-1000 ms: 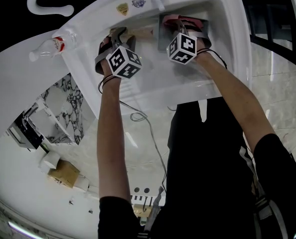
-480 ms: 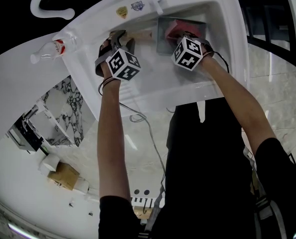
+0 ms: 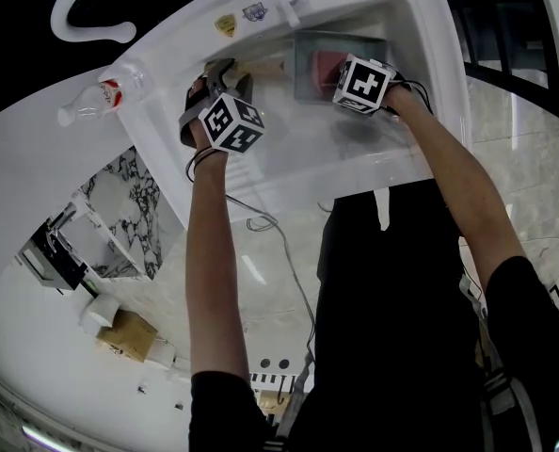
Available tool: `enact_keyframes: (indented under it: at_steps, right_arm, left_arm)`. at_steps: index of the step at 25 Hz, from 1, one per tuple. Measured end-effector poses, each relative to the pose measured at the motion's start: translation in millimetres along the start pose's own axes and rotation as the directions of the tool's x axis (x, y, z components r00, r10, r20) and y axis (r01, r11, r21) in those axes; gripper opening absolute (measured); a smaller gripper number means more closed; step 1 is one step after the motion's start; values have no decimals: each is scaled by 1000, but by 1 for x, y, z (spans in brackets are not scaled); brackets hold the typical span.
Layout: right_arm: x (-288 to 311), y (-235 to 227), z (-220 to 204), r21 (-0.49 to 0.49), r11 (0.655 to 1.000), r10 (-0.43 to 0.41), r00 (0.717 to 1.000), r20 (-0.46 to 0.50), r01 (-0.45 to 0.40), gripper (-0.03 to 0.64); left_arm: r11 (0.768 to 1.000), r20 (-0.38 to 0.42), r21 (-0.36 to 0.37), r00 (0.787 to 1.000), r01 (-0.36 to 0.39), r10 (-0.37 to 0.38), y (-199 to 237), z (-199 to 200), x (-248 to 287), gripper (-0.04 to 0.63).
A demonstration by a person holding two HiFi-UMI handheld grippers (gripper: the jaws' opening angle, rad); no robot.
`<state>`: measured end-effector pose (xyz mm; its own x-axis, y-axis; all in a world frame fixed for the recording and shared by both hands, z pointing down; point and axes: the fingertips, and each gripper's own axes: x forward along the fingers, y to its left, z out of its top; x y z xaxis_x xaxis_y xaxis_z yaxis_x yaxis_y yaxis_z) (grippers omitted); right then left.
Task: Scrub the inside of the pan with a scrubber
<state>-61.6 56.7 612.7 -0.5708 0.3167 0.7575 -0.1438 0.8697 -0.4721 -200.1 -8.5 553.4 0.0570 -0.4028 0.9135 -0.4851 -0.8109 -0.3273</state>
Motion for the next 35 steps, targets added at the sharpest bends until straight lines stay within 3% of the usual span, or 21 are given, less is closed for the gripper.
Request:
enact_keyframes:
  at_steps: [4,7,11,17,21,23,25,28,31,33,35]
  right_arm:
    - [-14,-21,1,-15,989,-144,989,17,144,33]
    - [-22,-36,9,-52,963,-262,962,71,266,34]
    - [-31,-58,21,-138,886,-424,894,144,443,34]
    - [-40,-81,30,-273,722,-613,770,176,636,32]
    - [-46,-90,25,-292,663,-674,720,168,689,32]
    - [-49,-92,19,-277,660,-692,709,136,698,32]
    - [-49,-87,11,-215,712,-666,740,95,669,32]
    - [-39,-66,4,-114,831,-541,838,66,545,32]
    - [-23,-37,2,-119,918,-374,925,67,379,33]
    - [-14,-18,0,-132,958,-250,967,56,256,32]
    - [-8,-5,-6,-157,974,-163,986,14,163,32]
  left_arm:
    - [1000,2,3,1000,0,-1,0,0,0,175]
    - [1000,6,8,1000,0,0,0,-1,0,175]
    - [1000,5,12,1000,-2,2,0,0,1,175]
    - [1000,2,9,1000,-1,1,0,0,0,176]
    - [1000,-5,14,1000,-2,2,0,0,1,176]
    - [1000,-8,14,1000,-2,2,0,0,1,176]
    - [1000,-11,15,1000,-3,3,0,0,1,177]
    - [1000,-13,15,1000,-8,8,0,-1,1,178]
    - [1000,-12,8,1000,-6,6,0,-1,1,181]
    - [1000,-10,5,1000,-9,9,0,0,2,181]
    - [1000,-10,6,1000,-11,11,1,0,2,182]
